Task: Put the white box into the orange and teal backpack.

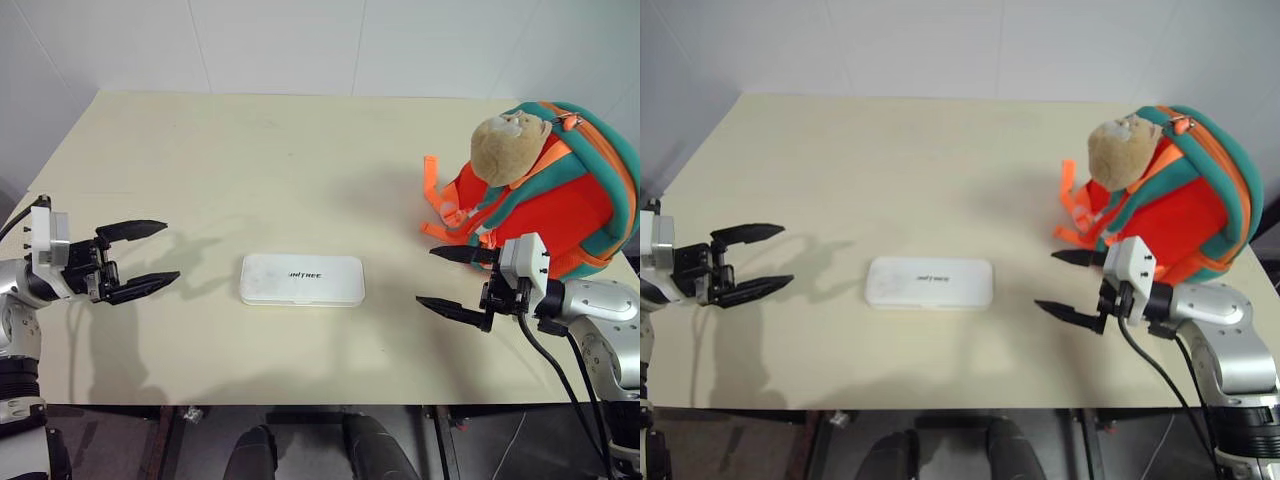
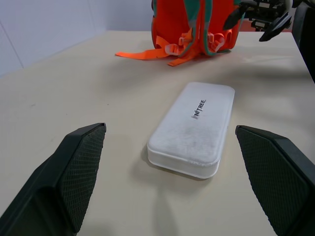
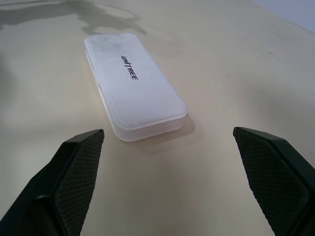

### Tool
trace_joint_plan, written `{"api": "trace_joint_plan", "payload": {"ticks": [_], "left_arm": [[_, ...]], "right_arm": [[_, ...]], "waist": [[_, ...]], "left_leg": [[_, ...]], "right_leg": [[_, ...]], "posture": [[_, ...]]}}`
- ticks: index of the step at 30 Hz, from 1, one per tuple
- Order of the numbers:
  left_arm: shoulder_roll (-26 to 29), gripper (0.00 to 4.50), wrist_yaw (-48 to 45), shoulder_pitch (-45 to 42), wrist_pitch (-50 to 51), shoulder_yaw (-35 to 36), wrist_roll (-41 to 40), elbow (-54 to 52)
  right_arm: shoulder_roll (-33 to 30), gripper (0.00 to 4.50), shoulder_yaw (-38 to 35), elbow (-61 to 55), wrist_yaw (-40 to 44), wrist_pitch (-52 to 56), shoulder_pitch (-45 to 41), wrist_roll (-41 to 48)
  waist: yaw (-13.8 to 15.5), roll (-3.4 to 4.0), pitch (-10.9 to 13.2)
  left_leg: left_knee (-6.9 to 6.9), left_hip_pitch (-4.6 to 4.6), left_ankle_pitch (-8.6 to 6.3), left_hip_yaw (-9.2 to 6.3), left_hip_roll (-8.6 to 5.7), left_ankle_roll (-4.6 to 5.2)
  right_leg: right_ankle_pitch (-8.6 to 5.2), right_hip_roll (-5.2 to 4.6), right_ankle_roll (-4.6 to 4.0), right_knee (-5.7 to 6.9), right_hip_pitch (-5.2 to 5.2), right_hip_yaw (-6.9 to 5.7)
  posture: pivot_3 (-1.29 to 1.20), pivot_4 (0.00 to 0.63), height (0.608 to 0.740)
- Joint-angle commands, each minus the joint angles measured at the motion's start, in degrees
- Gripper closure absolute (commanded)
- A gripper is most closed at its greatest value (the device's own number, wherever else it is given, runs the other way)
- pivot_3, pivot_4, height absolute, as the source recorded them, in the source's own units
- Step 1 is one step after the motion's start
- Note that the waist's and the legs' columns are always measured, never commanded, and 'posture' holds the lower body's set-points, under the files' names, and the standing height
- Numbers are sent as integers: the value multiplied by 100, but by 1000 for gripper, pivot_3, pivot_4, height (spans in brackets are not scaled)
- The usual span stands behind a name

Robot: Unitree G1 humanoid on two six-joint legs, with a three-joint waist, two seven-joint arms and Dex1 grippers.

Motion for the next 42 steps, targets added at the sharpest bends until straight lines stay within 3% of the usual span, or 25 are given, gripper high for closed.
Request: {"api": "trace_joint_plan", "payload": {"ticks": [1, 7, 15, 19, 28, 30, 33, 36, 42], "left_arm": [[110, 0, 21, 14, -25, 174, -60, -192], [-91, 0, 328, 113, 29, 88, -19, -418], [-304, 0, 710, -195, -209, -101, 282, -280], [-313, 924, 1327, -248, -273, -110, 612, -176], [-232, 3874, 1319, -336, 94, -62, 423, -284], [-201, 4433, 1354, -320, 415, -14, 294, -356], [-63, 4451, 1328, -179, 778, -22, 275, -470], [29, 3869, 1458, -83, 1109, -27, 319, -551], [85, 1962, 1441, 130, 1291, 12, 318, -696]], "right_arm": [[43, 49, -147, -333, -101, -52, 57, 158], [149, 49, -19, -356, -194, -62, 61, 90], [254, 49, 220, -314, -1098, 359, -168, -424], [407, 965, 217, -276, -1393, 383, -330, -490], [343, 4135, 289, -533, -1171, 552, -302, -247], [152, 4441, 510, -501, -1143, 863, -369, -443], [-134, 4239, 762, -433, -1070, 1329, -424, -595], [-217, 3572, 791, -539, -902, 1434, -384, -471], [-43, 1506, 881, -390, -923, 1216, -542, -578]], "waist": [[1, 0, 0], [-2, 0, 0], [2, 0, 0], [-18, 0, 0], [1, 0, 0], [1, 0, 0], [-15, 0, 0], [-13, 0, 0], [-9, 0, 0]], "left_leg": [[0, 0, 0, 0, 0, 0], [1, 1, 0, -1, 0, 0], [6, 1, 0, -2, -1, -1], [3, -1, 0, -2, -1, 0], [2, -2, 0, -3, -1, 0], [3, -2, 0, -5, -1, 0], [5, -2, 0, -4, -1, 0], [-2, -1, 0, -5, 0, 0], [-1, -3, 0, -4, 0, -1]], "right_leg": [[0, 0, 0, 1, 0, 0], [0, 0, 0, 5, 0, 0], [0, 0, 0, 8, 0, 0], [0, 0, 0, 8, -5, 1], [0, 2, 1, 9, -3, 0], [0, 2, 1, 9, -3, 0], [0, 2, 1, 9, -3, 1], [-2, 3, -3, 11, -7, 0], [-3, 2, -2, 7, -7, 0]], "posture": [[0, 150, 740], [0, 150, 740], [0, 150, 740], [0, 150, 740], [0, 150, 740], [0, 150, 740], [0, 150, 740], [0, 150, 740], [0, 150, 740]]}}
